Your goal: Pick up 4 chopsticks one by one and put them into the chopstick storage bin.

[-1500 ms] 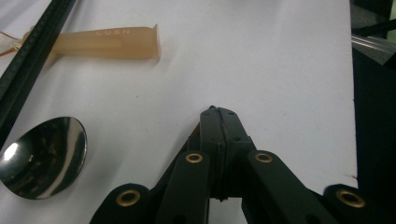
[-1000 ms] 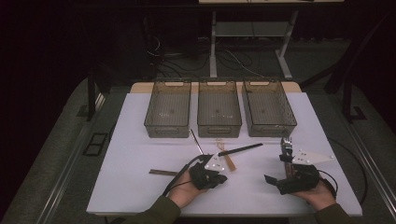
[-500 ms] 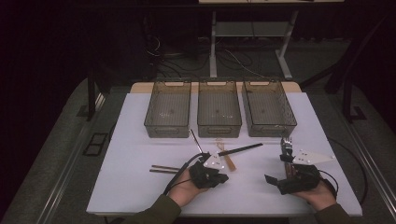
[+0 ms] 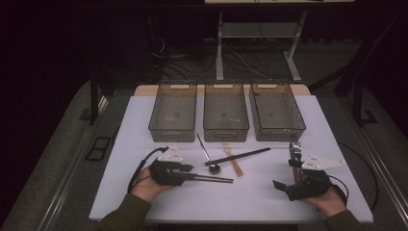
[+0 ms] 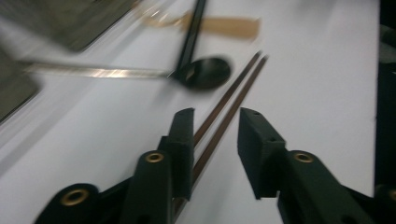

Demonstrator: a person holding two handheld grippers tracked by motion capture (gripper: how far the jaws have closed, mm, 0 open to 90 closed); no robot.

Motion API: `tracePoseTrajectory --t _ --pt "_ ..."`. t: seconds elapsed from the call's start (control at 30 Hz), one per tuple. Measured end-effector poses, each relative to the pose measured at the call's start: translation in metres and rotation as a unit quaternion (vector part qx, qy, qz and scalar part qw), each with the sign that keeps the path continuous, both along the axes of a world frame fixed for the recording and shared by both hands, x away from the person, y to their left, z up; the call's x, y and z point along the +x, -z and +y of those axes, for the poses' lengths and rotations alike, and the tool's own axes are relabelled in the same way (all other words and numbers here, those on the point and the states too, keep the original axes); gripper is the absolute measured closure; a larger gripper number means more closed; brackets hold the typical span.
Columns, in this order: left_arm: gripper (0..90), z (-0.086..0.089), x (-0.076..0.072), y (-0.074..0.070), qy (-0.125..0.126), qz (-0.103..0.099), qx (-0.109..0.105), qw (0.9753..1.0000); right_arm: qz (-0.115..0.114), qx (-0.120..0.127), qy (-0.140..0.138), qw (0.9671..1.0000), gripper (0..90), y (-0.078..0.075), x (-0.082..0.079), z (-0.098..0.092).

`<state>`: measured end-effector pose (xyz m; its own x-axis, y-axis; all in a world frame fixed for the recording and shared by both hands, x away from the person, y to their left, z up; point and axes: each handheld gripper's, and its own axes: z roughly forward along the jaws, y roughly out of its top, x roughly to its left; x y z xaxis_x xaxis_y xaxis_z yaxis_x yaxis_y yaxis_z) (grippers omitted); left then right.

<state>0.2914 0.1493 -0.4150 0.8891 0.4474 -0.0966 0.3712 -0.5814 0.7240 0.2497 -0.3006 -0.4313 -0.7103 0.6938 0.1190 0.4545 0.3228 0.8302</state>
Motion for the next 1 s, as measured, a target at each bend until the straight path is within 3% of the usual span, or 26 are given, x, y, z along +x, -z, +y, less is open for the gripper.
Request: tracePoseTrajectory --t 0.1,0.2,0.3,0.7,1.0 --pt "58.8 0.022 0.004 0.006 -0.015 0.002 0.01 0.9998 0.001 -0.001 -0.001 1.0 0.4 0.0 0.0 0.001" --pt "56.7 0.031 0.008 0.011 -0.017 0.007 0.01 0.9998 0.0 -0.002 -0.002 1.0 0.4 0.0 0.0 0.001" --pt "57.0 0.03 0.01 0.012 -0.016 0.005 0.01 0.9998 0.001 -0.003 -0.002 1.0 0.4 0.001 0.0 0.001" --pt "76.6 0.02 0.008 0.017 0.031 0.005 0.019 0.9993 0.001 -0.002 -0.002 1.0 0.4 0.001 0.0 0.001" --pt "78.3 0.014 0.01 0.022 0.051 0.002 0.027 0.9983 0.001 -0.002 -0.003 1.0 0.4 0.001 0.0 0.001"
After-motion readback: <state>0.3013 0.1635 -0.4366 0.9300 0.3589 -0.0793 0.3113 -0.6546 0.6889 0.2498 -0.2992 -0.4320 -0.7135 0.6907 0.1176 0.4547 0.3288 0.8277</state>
